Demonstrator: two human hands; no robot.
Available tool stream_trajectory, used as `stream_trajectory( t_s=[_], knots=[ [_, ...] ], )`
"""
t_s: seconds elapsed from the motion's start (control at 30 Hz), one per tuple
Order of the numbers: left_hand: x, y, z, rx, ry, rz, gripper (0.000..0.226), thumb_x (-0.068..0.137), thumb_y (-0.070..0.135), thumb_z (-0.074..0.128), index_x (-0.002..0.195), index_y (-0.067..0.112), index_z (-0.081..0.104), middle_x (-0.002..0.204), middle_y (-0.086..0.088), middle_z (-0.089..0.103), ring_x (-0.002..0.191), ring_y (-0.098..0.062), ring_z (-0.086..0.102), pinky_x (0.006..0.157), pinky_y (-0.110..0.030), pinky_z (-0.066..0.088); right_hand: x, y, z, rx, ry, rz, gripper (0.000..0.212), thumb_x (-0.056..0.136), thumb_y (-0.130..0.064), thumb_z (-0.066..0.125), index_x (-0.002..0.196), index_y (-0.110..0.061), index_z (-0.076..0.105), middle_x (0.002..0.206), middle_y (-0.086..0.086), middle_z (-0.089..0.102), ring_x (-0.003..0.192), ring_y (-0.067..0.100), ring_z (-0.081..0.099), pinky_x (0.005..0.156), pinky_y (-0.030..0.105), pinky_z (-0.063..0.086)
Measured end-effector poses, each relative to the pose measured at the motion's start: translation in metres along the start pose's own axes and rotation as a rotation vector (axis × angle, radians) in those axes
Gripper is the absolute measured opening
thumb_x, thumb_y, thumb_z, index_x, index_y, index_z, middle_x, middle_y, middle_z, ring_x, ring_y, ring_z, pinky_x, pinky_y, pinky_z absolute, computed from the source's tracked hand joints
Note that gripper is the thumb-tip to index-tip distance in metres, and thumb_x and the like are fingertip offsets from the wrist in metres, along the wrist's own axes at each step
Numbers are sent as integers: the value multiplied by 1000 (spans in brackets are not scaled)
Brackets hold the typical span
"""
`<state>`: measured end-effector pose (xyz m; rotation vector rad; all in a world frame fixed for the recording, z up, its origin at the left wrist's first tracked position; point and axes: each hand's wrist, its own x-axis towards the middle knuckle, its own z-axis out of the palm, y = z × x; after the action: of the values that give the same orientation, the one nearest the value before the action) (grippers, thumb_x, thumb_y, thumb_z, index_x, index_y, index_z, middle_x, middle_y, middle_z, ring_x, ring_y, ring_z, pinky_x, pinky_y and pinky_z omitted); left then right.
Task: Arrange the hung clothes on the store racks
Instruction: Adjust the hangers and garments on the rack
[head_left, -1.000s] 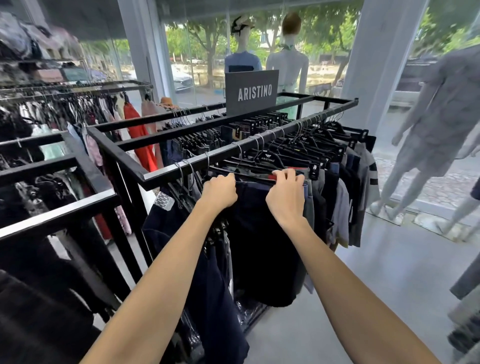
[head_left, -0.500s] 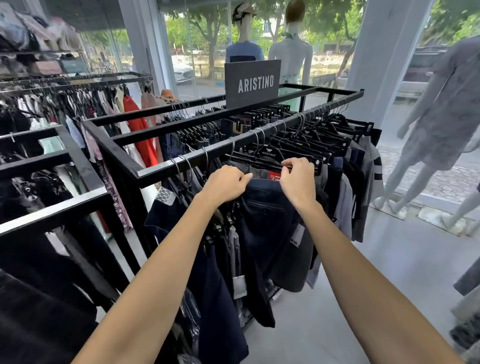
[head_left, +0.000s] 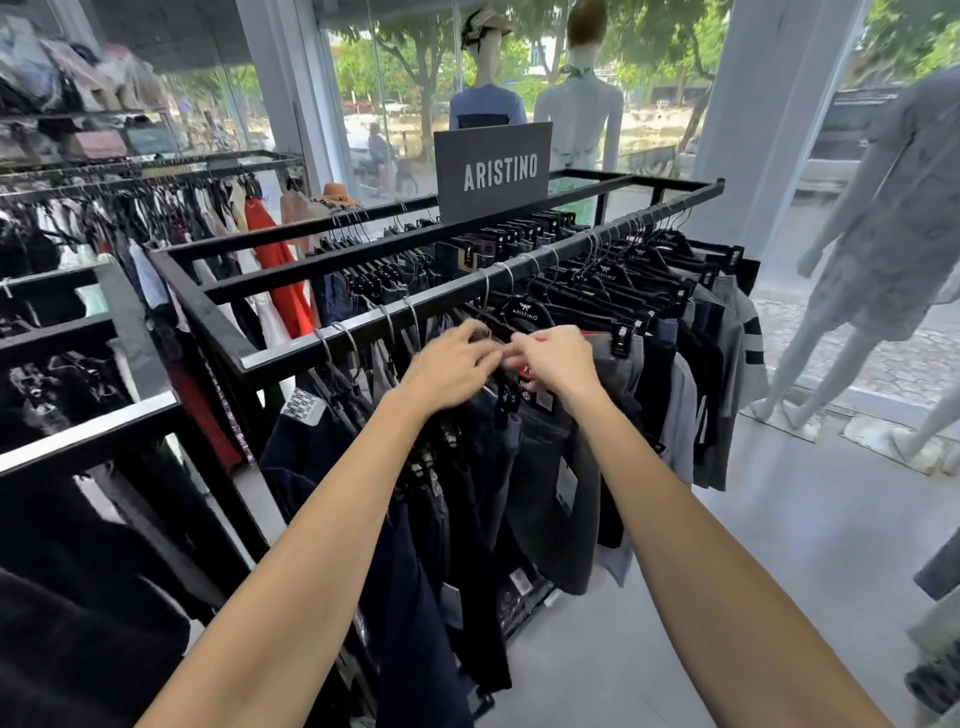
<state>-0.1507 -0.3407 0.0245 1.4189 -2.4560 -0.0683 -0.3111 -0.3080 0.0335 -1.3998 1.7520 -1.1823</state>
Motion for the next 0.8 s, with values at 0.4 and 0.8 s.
stream_trajectory(
  t_s=[0.4,0.8],
  knots=[
    [0,8,2,26,72,-68,49,99,47,32,75,14,60,78,-12,65,87,-33,62,74,-38,44,5,60,13,-220,25,-16,33,89,-37,65,120,-25,65,105,11,71,106,32,63,91,41,51],
    [18,0,20,4,-170,-97,57,97,46,27,73,16,69,108,-9,64,119,-25,53,98,-44,43,-18,33,-23,110,-785,-27,27,87,-22,76,113,-21,68,98,-7,76,94,8,71,86,28,58]
  ],
)
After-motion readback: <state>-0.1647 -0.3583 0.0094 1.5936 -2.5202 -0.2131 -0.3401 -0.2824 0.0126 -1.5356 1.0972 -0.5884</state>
